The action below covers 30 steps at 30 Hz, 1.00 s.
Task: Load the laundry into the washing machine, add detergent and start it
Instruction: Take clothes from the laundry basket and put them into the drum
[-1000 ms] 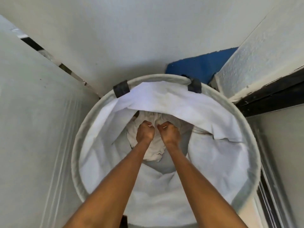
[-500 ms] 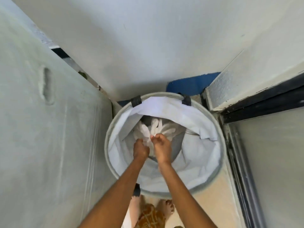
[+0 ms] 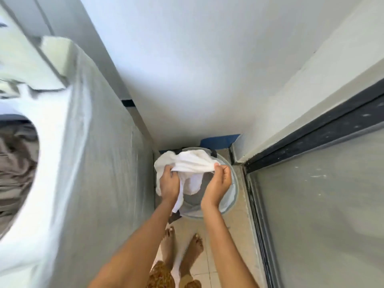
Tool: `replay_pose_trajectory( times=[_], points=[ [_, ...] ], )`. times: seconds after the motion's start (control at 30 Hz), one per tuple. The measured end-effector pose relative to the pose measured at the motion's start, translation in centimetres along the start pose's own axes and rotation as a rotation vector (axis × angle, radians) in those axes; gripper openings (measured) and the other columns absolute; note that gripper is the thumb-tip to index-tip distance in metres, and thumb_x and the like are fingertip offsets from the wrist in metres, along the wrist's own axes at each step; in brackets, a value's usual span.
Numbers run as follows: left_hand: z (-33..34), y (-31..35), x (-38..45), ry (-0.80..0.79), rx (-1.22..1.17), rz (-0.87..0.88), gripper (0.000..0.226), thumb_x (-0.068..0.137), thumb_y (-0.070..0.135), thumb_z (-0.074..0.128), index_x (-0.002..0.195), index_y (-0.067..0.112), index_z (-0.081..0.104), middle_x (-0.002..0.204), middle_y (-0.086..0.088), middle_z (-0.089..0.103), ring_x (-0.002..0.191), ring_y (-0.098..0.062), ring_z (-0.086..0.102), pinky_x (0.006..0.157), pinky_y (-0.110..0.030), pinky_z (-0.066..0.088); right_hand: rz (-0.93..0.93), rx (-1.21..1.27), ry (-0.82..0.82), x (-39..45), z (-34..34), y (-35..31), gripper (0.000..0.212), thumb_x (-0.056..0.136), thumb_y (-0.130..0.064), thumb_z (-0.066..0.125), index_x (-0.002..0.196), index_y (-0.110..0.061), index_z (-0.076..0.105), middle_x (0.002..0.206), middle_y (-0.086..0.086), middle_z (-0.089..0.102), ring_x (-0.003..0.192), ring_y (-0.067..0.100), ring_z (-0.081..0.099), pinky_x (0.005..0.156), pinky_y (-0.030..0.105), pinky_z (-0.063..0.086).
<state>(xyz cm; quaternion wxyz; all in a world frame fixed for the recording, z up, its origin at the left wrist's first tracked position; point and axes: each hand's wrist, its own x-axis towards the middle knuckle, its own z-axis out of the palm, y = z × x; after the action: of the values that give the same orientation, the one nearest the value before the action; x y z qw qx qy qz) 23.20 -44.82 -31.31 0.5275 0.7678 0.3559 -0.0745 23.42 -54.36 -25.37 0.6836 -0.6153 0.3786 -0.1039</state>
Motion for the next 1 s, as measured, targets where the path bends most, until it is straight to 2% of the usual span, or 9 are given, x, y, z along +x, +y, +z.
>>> replay_pose_trajectory(
  times=[0.07,0.17,0.3,0.47,0.57,0.7,0.77,0.9,1.0],
  points=[
    [-2.3,4.1,-2.0,-0.006,-0.038,0.070,0.018,0.097,0.013,0.037,0.099,0.005,0.053,0.092,-0.010,0.060,0.087,-0.025,0.056,0.073,-0.030,0.040,-0.016,-0.026,0.017,-0.7,-1.2,-4.1,0.017,0.091,-0.016,0.055,0.075,-0.013,0.054,0.081,0.000,0.053,0.068,0.008,0.048,0.061,0.024,0.039],
    [-4.9,9.0,-3.9,0.019,-0.015,0.188,0.017,0.097,0.017,0.040,0.096,0.006,0.054,0.090,-0.010,0.061,0.085,-0.027,0.057,0.069,-0.032,0.041,-0.077,-0.286,-0.024,-0.3,-2.8,-8.3,0.017,0.090,-0.022,0.058,0.079,-0.009,0.056,0.097,0.005,0.054,0.076,0.015,0.051,0.066,0.027,0.035],
    [-7.8,14.8,-5.8,0.032,0.047,0.228,0.016,0.092,0.022,0.044,0.091,0.014,0.058,0.093,-0.008,0.065,0.090,-0.030,0.059,0.072,-0.034,0.042,-0.230,-0.526,-0.163,-1.3,-5.0,-12.5,0.019,0.089,-0.024,0.061,0.082,-0.007,0.060,0.085,0.004,0.064,0.082,0.024,0.060,0.068,0.029,0.040],
    [-8.8,22.3,-9.5,-0.109,0.036,0.355,0.015,0.085,0.016,0.049,0.089,0.014,0.064,0.090,-0.007,0.067,0.088,-0.027,0.059,0.074,-0.032,0.044,-0.377,-0.626,-0.418,-5.2,-5.9,-15.2,0.015,0.086,-0.030,0.065,0.084,-0.017,0.060,0.076,-0.004,0.064,0.072,0.016,0.060,0.068,0.030,0.046],
    [-9.1,25.4,-12.1,-0.171,-0.007,0.403,0.014,0.084,0.016,0.054,0.087,0.013,0.067,0.081,-0.002,0.063,0.080,-0.020,0.055,0.069,-0.025,0.039,-0.305,-0.720,-0.538,-7.1,-5.9,-15.9,0.034,0.081,-0.046,0.067,0.102,-0.019,0.060,0.093,-0.004,0.066,0.087,0.015,0.061,0.077,0.029,0.047],
    [-9.9,28.4,-15.2,-0.309,-0.156,0.317,0.021,0.085,0.016,0.057,0.064,0.017,0.058,0.064,-0.002,0.052,0.066,-0.022,0.051,0.058,-0.025,0.043,-0.314,-0.781,-0.548,-8.9,-5.3,-17.9,0.053,0.081,-0.058,0.060,0.117,-0.019,0.059,0.112,0.003,0.068,0.105,0.025,0.061,0.086,0.033,0.046],
    [-10.7,29.6,-16.3,-0.384,-0.183,0.338,0.021,0.088,0.016,0.056,0.067,0.015,0.055,0.063,-0.002,0.048,0.060,-0.019,0.048,0.051,-0.021,0.041,-0.343,-0.770,-0.510,-9.3,-5.0,-19.5,0.047,0.089,-0.048,0.056,0.117,-0.011,0.061,0.113,0.012,0.067,0.106,0.032,0.060,0.086,0.034,0.045],
    [-13.4,30.0,-17.2,-0.560,-0.216,0.445,0.012,0.091,0.009,0.052,0.097,0.015,0.061,0.092,-0.002,0.061,0.079,-0.012,0.057,0.064,-0.015,0.044,-0.252,-0.467,-0.481,-9.0,-5.1,-23.3,0.035,0.092,-0.032,0.057,0.110,-0.003,0.063,0.103,0.016,0.069,0.095,0.032,0.064,0.082,0.034,0.051],
    [-15.4,27.7,-15.3,-0.402,-0.085,0.522,0.035,0.086,-0.007,0.048,0.116,0.007,0.058,0.109,-0.005,0.060,0.097,-0.016,0.057,0.072,-0.013,0.045,-0.144,-0.164,-0.482,-8.3,-5.7,-25.9,0.014,0.089,-0.022,0.063,0.087,-0.008,0.064,0.082,0.007,0.066,0.077,0.022,0.064,0.073,0.033,0.053]
  ],
)
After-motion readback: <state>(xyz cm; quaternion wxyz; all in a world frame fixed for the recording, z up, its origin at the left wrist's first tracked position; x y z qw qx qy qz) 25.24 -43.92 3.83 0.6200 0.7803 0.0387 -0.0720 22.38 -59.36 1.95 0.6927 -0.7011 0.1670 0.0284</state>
